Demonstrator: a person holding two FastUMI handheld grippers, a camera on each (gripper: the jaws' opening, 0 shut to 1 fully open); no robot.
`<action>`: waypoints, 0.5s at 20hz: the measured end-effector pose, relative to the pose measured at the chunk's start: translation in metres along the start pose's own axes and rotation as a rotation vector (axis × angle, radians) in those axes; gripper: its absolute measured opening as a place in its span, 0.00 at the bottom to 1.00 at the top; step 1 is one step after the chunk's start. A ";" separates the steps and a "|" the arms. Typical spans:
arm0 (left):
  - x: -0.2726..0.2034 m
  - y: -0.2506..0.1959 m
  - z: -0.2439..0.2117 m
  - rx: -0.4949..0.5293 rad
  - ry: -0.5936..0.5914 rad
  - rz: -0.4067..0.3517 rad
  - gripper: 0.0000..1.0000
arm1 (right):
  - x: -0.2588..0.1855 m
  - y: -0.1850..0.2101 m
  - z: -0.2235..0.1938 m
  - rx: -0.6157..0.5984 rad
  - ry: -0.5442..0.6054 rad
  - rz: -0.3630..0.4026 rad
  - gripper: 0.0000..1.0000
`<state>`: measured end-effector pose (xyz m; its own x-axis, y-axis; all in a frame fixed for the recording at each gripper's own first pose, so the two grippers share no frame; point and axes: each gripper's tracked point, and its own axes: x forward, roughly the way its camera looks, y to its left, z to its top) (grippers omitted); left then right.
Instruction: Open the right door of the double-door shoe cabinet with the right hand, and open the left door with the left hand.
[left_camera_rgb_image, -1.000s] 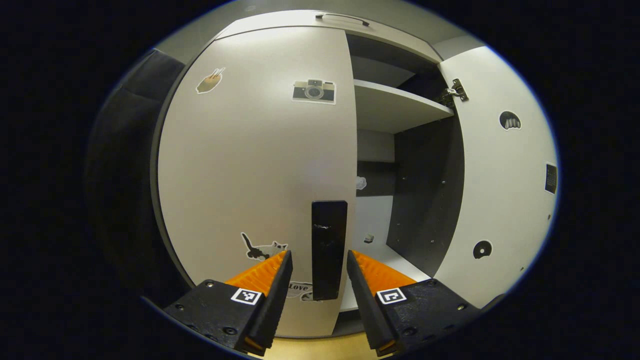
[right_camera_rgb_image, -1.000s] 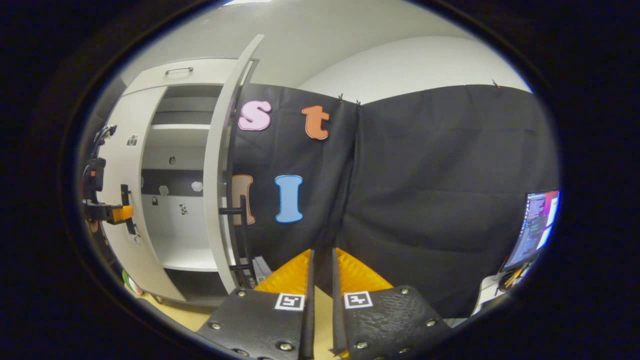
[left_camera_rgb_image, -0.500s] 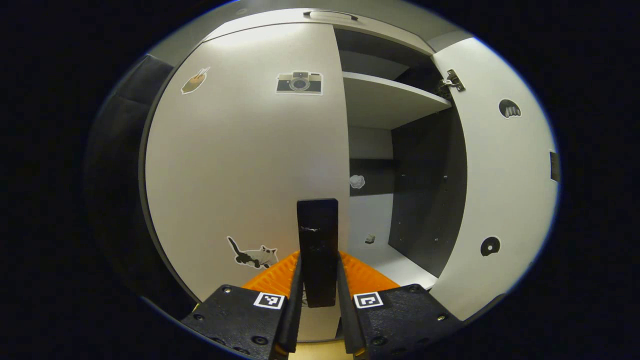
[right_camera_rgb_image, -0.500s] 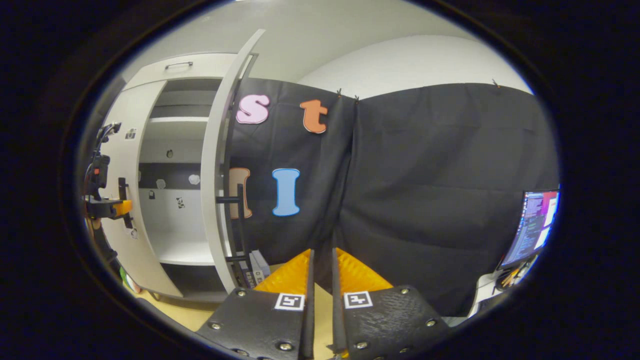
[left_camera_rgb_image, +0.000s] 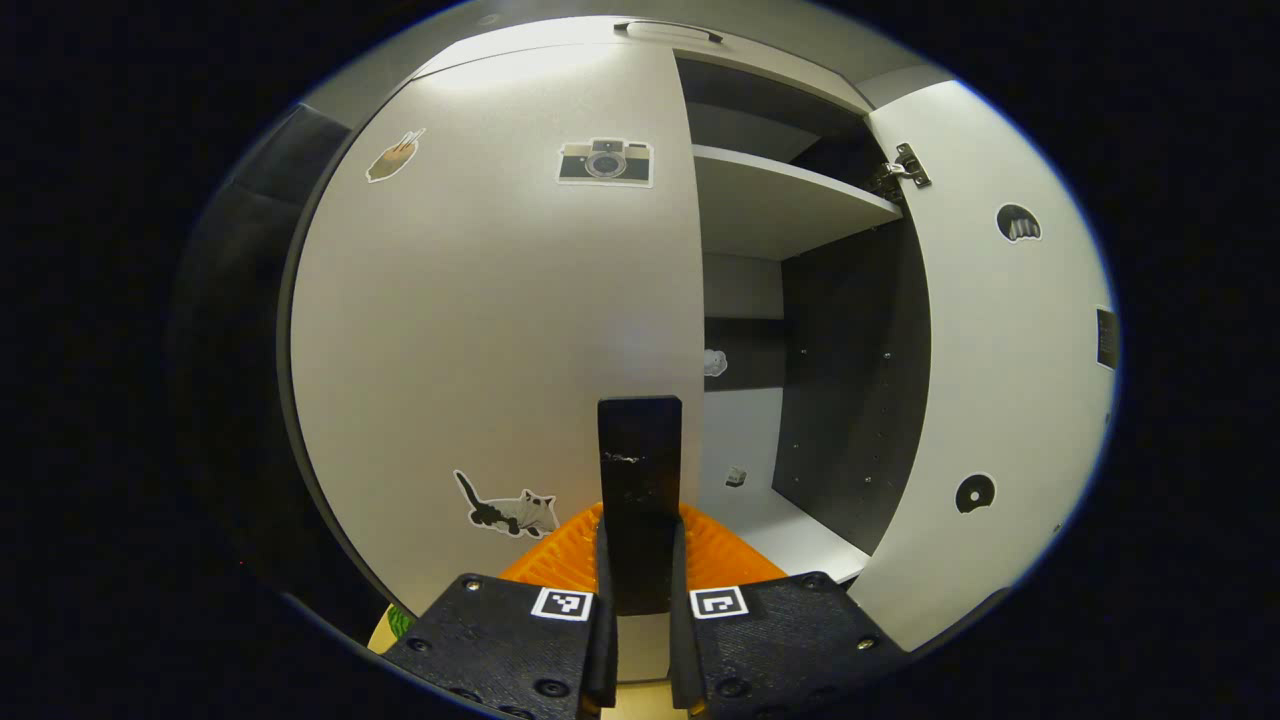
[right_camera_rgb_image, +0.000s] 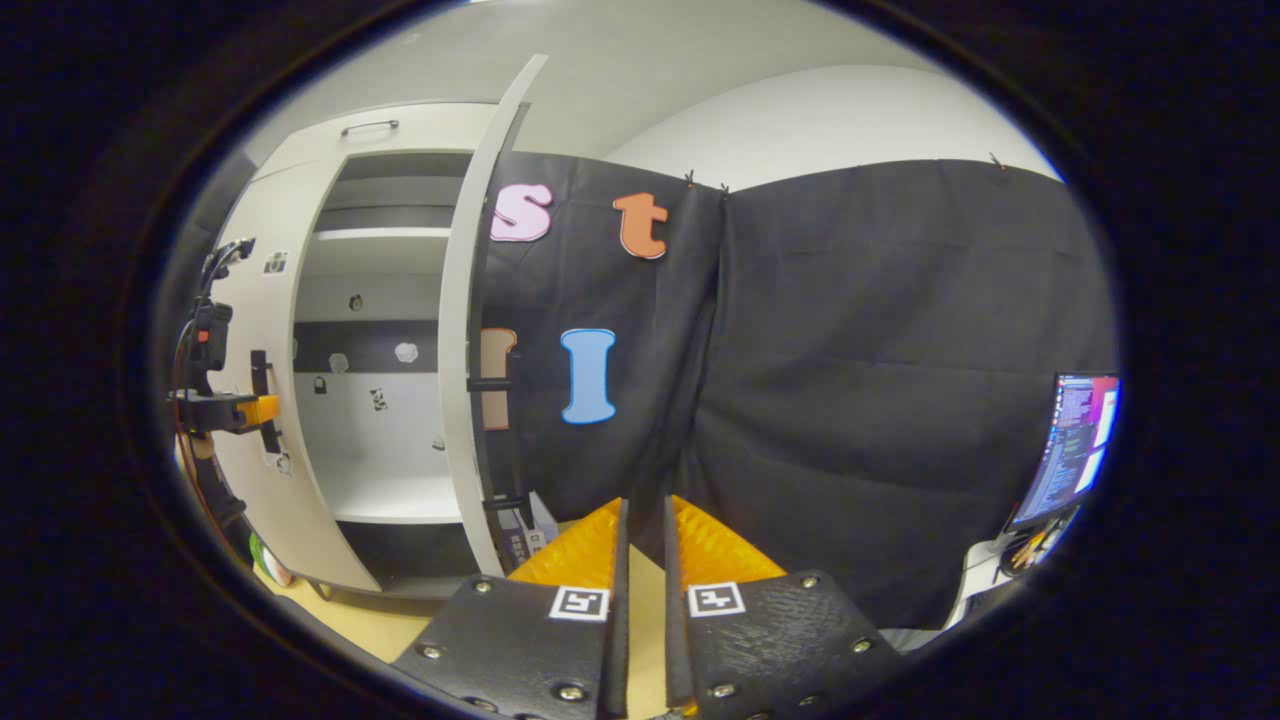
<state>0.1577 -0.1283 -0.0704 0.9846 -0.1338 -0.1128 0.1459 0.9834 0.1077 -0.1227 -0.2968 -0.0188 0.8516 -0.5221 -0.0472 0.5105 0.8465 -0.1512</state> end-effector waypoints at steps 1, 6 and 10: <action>-0.002 0.000 0.000 -0.002 0.001 -0.008 0.20 | -0.001 0.000 0.000 0.003 0.002 0.000 0.15; -0.023 0.000 -0.002 -0.020 0.000 -0.055 0.20 | -0.008 0.007 0.003 0.015 -0.001 0.017 0.15; -0.046 0.004 -0.003 -0.033 0.005 -0.076 0.19 | -0.016 0.028 0.005 0.013 -0.001 0.051 0.15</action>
<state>0.1126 -0.1177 -0.0676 0.9702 -0.2080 -0.1246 0.2173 0.9738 0.0664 -0.1220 -0.2645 -0.0175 0.8768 -0.4779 -0.0539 0.4677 0.8734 -0.1359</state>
